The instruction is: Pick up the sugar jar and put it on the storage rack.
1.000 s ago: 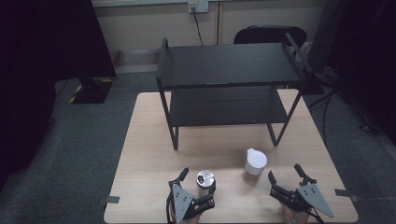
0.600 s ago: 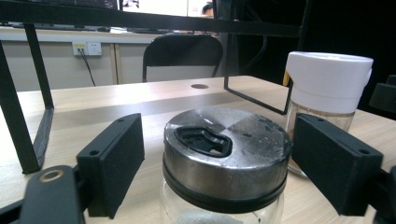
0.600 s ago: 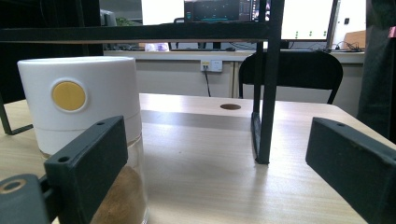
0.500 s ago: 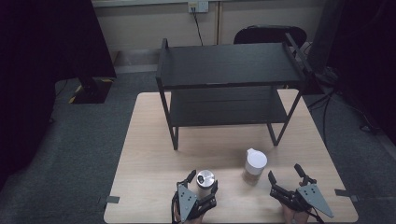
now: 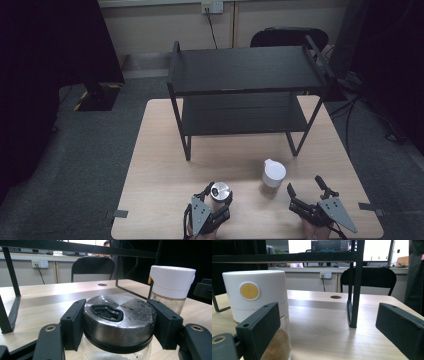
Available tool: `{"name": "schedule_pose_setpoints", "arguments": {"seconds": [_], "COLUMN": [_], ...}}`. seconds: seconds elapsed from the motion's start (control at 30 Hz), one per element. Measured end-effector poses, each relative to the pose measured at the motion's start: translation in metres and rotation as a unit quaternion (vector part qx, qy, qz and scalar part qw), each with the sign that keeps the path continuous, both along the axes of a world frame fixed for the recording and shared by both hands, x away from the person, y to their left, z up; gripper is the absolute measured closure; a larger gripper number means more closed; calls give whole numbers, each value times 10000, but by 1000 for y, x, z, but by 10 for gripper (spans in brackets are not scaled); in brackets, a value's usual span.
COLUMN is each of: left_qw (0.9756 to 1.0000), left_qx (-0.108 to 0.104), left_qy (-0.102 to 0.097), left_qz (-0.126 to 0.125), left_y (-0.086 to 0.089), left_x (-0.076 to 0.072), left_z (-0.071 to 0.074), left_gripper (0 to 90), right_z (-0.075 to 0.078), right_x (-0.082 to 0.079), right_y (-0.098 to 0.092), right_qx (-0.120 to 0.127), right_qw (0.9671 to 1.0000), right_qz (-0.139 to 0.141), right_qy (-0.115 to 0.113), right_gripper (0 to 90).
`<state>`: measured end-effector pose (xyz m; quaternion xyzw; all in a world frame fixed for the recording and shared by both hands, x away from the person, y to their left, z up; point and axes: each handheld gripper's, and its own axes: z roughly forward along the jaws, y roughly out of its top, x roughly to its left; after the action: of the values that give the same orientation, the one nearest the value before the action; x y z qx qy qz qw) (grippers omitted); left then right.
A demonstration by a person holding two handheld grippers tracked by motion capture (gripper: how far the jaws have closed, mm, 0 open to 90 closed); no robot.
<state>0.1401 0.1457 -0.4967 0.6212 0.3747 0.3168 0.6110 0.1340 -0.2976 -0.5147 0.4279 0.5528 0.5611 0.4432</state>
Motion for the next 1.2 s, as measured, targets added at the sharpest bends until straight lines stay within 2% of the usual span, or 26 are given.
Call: {"name": "schedule_pose_setpoints", "arguments": {"seconds": [0.37, 0.8, 0.93, 1.2], "left_qw": [10000, 9999, 9996, 9995], "left_qx": [-6, 56, -22, 122], "left_qy": [29, -50, -11, -76], "left_qz": [12, -127, -269, -289], "left_y": [-1, 4, 9, 12], "left_x": [1, 1, 4, 5], "left_z": [2, 10, 11, 19], "left_gripper": [352, 352, 353, 352], "right_z": [0, 0, 0, 0], "right_x": [0, 0, 0, 0], "right_y": [0, 0, 0, 0], "right_qx": [2, 1, 5, 7], "right_qw": [10000, 10000, 10000, 10000], "right_qz": [-7, -6, -5, -4], "right_qy": [-1, 0, 4, 14], "right_gripper": [41, 41, 41, 41]}}
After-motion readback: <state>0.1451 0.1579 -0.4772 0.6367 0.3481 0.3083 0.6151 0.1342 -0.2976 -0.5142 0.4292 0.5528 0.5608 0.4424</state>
